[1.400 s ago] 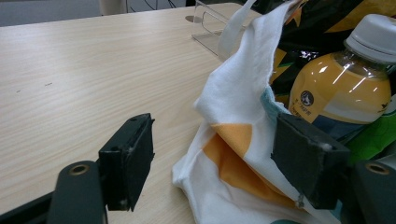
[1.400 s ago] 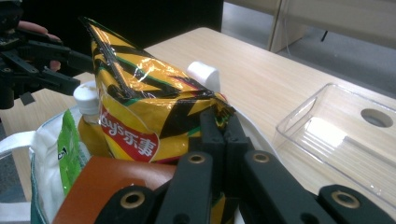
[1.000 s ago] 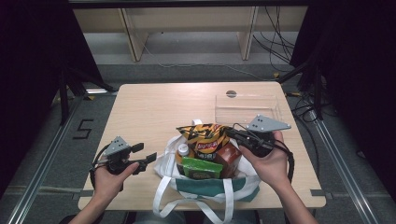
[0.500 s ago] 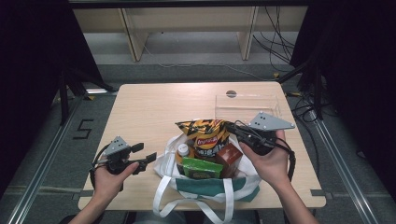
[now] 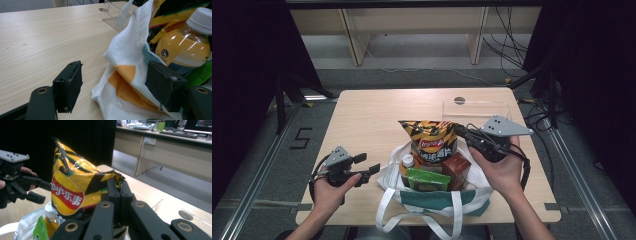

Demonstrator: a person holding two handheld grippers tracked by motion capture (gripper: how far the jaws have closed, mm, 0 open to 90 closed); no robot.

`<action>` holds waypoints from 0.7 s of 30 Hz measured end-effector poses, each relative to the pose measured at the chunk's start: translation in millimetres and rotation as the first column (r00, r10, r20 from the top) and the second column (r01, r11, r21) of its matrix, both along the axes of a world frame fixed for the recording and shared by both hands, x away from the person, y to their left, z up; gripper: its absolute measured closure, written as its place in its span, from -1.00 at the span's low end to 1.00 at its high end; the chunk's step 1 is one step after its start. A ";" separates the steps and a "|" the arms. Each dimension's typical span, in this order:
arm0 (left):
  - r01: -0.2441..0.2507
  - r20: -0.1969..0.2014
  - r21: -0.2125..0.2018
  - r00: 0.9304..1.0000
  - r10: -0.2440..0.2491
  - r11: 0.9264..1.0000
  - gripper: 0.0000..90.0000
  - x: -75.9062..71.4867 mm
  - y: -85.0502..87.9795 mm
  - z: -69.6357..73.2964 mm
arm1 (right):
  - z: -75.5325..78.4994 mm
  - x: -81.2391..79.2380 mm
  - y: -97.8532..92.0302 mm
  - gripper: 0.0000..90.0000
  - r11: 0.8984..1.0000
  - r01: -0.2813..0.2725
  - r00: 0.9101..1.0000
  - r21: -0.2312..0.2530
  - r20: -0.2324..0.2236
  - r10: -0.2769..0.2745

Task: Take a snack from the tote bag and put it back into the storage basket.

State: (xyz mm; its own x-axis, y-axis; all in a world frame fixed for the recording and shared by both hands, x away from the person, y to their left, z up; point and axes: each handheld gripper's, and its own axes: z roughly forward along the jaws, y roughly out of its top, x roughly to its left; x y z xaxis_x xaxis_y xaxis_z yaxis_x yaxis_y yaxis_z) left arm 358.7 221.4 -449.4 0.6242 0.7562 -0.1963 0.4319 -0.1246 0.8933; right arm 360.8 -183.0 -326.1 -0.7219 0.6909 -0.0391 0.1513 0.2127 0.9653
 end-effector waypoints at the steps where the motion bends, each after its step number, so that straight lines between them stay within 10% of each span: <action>1: 0.000 -0.001 -0.001 1.000 0.000 1.000 -0.36 0.0 0.1 -0.1 | 1.2 -0.3 0.0 1.00 1.000 0.005 1.000 0.008 0.008 -0.005; 21: -0.012 0.005 -0.010 1.000 0.012 1.000 -0.36 -0.2 1.9 0.8 | 41.8 0.1 -14.2 1.00 0.994 0.059 0.988 0.097 0.135 -0.072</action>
